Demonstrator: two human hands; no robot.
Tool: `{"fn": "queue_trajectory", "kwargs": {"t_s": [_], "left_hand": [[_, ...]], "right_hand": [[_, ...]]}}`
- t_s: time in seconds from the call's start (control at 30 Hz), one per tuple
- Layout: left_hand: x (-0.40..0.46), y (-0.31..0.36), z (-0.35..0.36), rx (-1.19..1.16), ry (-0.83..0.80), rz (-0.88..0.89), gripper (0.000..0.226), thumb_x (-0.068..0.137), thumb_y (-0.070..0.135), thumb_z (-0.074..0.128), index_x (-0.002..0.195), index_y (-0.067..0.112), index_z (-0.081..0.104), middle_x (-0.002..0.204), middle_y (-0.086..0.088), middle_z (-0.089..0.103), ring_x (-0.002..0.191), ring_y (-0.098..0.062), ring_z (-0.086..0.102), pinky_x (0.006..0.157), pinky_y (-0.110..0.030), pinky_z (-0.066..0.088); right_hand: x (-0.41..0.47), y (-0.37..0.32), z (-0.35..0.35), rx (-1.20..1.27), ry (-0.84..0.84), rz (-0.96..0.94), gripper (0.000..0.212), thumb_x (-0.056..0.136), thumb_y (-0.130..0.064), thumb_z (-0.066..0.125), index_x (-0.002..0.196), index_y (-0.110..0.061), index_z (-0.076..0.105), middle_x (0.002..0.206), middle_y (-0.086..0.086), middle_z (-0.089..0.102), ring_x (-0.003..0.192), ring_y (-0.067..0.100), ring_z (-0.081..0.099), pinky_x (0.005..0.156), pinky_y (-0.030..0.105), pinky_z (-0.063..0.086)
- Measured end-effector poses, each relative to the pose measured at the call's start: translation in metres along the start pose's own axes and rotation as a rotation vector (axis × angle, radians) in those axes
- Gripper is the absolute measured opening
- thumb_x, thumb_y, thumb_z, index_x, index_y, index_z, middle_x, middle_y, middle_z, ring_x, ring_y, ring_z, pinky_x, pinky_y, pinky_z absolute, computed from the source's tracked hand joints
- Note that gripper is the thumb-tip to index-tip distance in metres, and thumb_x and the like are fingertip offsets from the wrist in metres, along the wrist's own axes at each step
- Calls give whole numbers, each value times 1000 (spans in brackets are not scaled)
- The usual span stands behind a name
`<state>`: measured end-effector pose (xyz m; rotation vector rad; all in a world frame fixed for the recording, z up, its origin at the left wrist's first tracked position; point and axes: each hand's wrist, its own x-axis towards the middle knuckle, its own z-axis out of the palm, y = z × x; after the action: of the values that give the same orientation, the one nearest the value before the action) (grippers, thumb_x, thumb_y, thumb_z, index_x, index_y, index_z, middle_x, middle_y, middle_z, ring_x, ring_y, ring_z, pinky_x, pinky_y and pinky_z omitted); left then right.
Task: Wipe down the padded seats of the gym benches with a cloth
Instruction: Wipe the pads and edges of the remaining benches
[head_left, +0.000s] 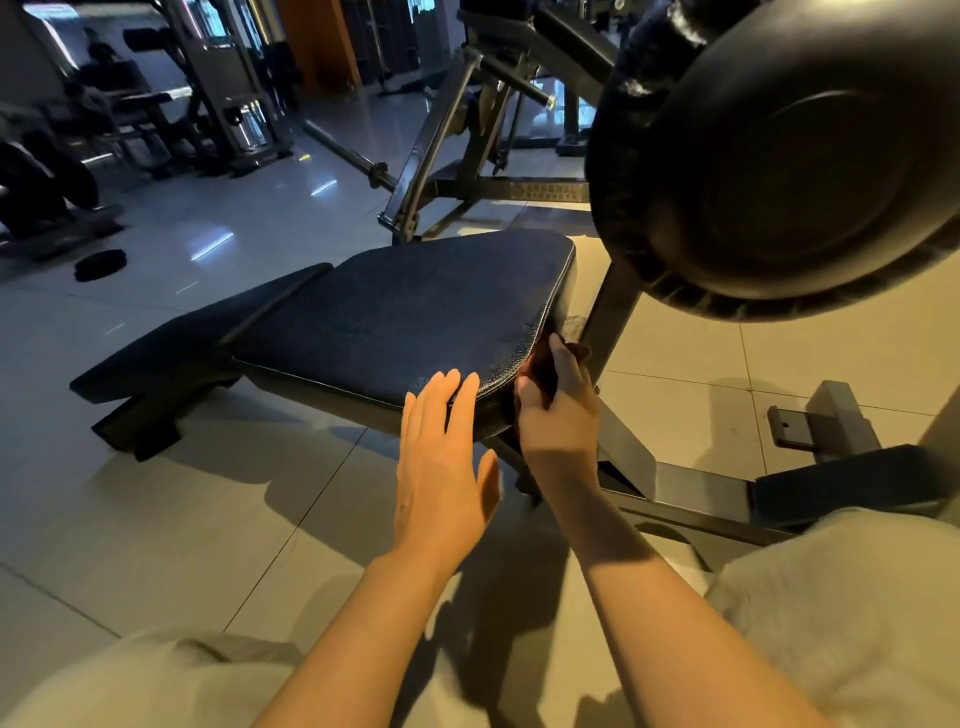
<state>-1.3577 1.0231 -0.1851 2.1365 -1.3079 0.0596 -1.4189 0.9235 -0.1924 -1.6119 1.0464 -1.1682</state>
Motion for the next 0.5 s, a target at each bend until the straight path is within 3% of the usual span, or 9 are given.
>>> {"fn": "queue_trajectory", "kwargs": {"t_s": [0.07, 0.17, 0.27, 0.33, 0.43, 0.5], "left_hand": [[0, -5, 0, 6, -8, 37, 73, 93, 22, 61, 152, 26, 18, 161, 4, 11, 149, -19, -4, 117, -39, 8], [-3, -12, 0, -34, 12, 90, 71, 92, 14, 61, 151, 23, 23, 160, 3, 18, 149, -18, 6, 118, -35, 6], [-6, -10, -4, -89, 155, 37, 69, 87, 3, 62, 148, 17, 33, 155, 1, 27, 145, -15, 20, 114, -28, 18], [-6, -15, -8, -86, 251, -53, 66, 85, -1, 61, 145, 14, 37, 153, -2, 29, 142, -19, 25, 110, -29, 27], [-7, -27, -13, -80, 272, -167, 64, 85, -3, 58, 144, 14, 39, 154, -1, 27, 140, -20, 26, 107, -34, 33], [-9, -31, -17, -104, 237, -180, 65, 86, -3, 57, 145, 16, 38, 154, 0, 27, 139, -19, 26, 107, -30, 30]], "right_hand": [[7, 10, 1, 105, 32, 94, 49, 97, -8, 52, 143, -18, 41, 133, 5, 45, 115, 13, 45, 72, -1, 38], [15, 26, 1, 148, 34, 223, 45, 96, -6, 50, 139, -18, 45, 126, 8, 53, 114, 19, 53, 78, 19, 45], [-9, 26, 13, 15, 139, -35, 44, 89, -13, 52, 133, -13, 50, 127, 16, 50, 109, 24, 54, 90, 36, 50], [-34, 24, 27, -70, 205, -221, 39, 90, -16, 50, 128, -9, 50, 117, 20, 55, 101, 30, 60, 85, 45, 55], [-58, 25, 35, -88, 224, -429, 34, 99, -24, 46, 127, -6, 44, 114, 24, 59, 101, 32, 61, 84, 44, 55], [-51, 26, 26, -16, 267, -402, 38, 91, -11, 55, 127, -2, 50, 117, 21, 60, 107, 23, 57, 90, 45, 53]]}}
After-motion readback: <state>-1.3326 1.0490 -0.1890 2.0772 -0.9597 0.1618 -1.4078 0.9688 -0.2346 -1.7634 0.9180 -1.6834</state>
